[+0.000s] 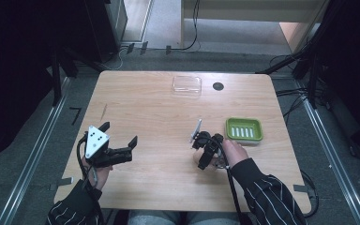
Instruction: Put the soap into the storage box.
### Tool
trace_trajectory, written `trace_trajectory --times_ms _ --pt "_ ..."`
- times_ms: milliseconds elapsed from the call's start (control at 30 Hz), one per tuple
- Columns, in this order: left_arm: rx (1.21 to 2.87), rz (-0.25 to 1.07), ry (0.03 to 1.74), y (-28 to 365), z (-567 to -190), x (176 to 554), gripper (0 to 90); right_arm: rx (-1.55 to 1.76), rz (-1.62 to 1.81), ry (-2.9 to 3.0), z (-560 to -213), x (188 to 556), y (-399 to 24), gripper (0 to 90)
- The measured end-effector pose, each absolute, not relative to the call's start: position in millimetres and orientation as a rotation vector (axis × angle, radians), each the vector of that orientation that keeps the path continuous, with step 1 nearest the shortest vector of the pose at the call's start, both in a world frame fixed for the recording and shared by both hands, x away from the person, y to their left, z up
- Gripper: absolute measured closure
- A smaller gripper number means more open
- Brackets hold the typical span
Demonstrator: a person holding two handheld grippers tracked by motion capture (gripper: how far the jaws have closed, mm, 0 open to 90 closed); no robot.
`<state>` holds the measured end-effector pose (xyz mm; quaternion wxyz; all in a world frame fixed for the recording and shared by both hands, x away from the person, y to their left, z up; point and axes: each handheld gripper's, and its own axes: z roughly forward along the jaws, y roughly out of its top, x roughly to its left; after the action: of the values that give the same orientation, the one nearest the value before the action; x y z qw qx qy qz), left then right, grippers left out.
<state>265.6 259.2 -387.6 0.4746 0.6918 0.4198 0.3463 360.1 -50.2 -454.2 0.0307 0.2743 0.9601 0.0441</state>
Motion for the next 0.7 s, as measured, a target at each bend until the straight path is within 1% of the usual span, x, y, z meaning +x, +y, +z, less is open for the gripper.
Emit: trace_trajectory --times_ms 133,167,267,433,533,567,700 --pt "1.695 0.846 1.027 259.1 -387.8 266.0 0.0 0.851 0.130 2.955 -455.1 360.1 -49.9 16.2" --pt "1.694 0.847 1.026 258.9 -387.9 266.1 0.0 0.852 0.126 2.964 -455.7 360.1 -49.4 19.0" --pt "1.696 0.847 1.026 259.0 -387.8 266.0 0.0 0.843 0.122 2.968 -456.8 359.9 -48.6 20.7" --pt "1.693 0.848 1.026 259.4 -387.4 265.3 0.0 0.835 0.110 2.969 -458.5 358.3 -45.8 26.6" --pt "1.694 0.847 1.027 259.3 -387.8 265.7 0.0 0.828 0.105 2.971 -459.7 357.7 -44.6 28.5" --pt "1.696 0.846 1.026 259.1 -387.7 265.7 0.0 0.820 0.102 2.981 -460.8 357.3 -43.7 31.3" --pt "1.697 0.847 1.027 258.9 -387.6 265.6 0.0 0.817 0.096 2.981 -461.4 356.8 -43.3 32.5"
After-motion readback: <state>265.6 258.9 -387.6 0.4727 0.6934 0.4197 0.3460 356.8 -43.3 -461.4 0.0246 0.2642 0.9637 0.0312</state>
